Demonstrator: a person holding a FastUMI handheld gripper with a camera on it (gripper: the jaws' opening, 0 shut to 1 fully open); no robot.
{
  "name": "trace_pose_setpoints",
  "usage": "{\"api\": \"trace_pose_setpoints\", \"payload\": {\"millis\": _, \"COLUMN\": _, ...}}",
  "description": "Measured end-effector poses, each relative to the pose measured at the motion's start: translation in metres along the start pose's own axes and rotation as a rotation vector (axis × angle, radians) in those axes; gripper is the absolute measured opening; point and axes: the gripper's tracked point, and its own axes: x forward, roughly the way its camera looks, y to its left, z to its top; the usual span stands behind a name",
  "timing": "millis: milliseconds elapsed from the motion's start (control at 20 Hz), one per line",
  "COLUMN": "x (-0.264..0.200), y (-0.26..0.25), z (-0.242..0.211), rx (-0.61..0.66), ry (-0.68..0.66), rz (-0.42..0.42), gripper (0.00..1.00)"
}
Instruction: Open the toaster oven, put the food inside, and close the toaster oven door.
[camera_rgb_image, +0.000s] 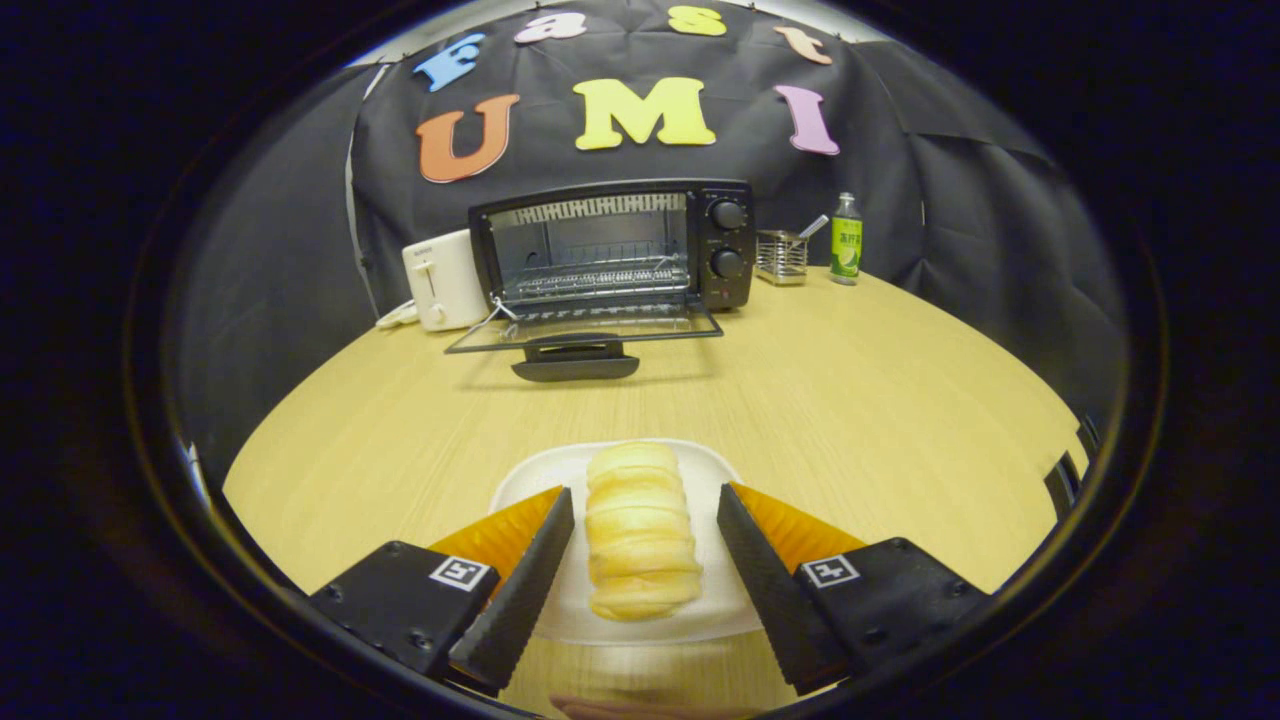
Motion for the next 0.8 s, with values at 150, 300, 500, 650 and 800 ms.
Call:
{"api": "trace_pose_setpoints", "payload": {"millis": 150, "x": 0.001, "y": 0.001, "z": -0.003, "rx": 0.000, "ry": 0.006, "rz": 0.002, "gripper": 0.96}}
{"api": "trace_pose_setpoints", "payload": {"millis": 300, "x": -0.003, "y": 0.002, "z": -0.013, "rx": 0.024, "ry": -0.007, "rz": 0.011, "gripper": 0.85}}
{"api": "trace_pose_setpoints", "payload": {"millis": 500, "x": -0.005, "y": -0.004, "z": -0.012, "rx": 0.093, "ry": -0.018, "rz": 0.005, "gripper": 0.72}}
{"api": "trace_pose_setpoints", "payload": {"millis": 650, "x": -0.007, "y": 0.000, "z": -0.006, "rx": 0.130, "ry": -0.018, "rz": 0.022, "gripper": 0.69}}
{"api": "trace_pose_setpoints", "payload": {"millis": 800, "x": -0.013, "y": 0.004, "z": 0.015, "rx": 0.150, "ry": -0.066, "rz": 0.043, "gripper": 0.67}}
